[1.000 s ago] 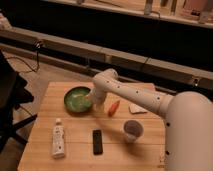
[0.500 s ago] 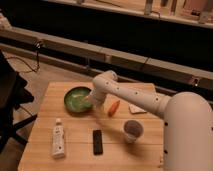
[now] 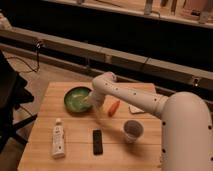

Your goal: Pick up the ceramic bowl

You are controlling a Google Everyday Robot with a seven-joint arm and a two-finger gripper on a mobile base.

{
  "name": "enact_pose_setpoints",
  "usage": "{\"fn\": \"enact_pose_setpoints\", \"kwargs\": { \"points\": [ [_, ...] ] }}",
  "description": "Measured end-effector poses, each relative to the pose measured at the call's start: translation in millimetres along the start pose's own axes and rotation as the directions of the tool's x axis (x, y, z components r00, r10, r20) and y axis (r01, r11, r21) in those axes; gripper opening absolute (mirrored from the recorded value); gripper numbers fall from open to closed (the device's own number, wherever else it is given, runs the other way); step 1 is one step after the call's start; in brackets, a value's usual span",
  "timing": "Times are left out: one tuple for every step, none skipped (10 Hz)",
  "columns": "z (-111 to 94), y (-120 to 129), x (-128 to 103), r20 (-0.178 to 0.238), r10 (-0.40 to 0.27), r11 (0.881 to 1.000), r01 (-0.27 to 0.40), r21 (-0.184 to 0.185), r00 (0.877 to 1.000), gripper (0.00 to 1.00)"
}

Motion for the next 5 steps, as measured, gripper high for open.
{"fn": "enact_pose_setpoints", "kwargs": {
  "points": [
    [0.7, 0.5, 0.6, 0.001, 0.0, 1.0, 0.0, 0.0, 1.0, 0.8],
    [1.0, 0.8, 1.0, 0.002, -0.001, 1.0, 0.001, 0.0, 1.0, 0.78],
    [0.6, 0.2, 1.0, 0.002, -0.003, 1.0, 0.003, 0.001, 1.0, 0.71],
    [0.4, -0.3, 0.7, 0.002, -0.007, 1.0, 0.007, -0.001, 1.0, 0.56],
    [-1.4, -1.1, 0.7, 0.002, -0.009, 1.0, 0.009, 0.0, 1.0, 0.44]
  ]
}}
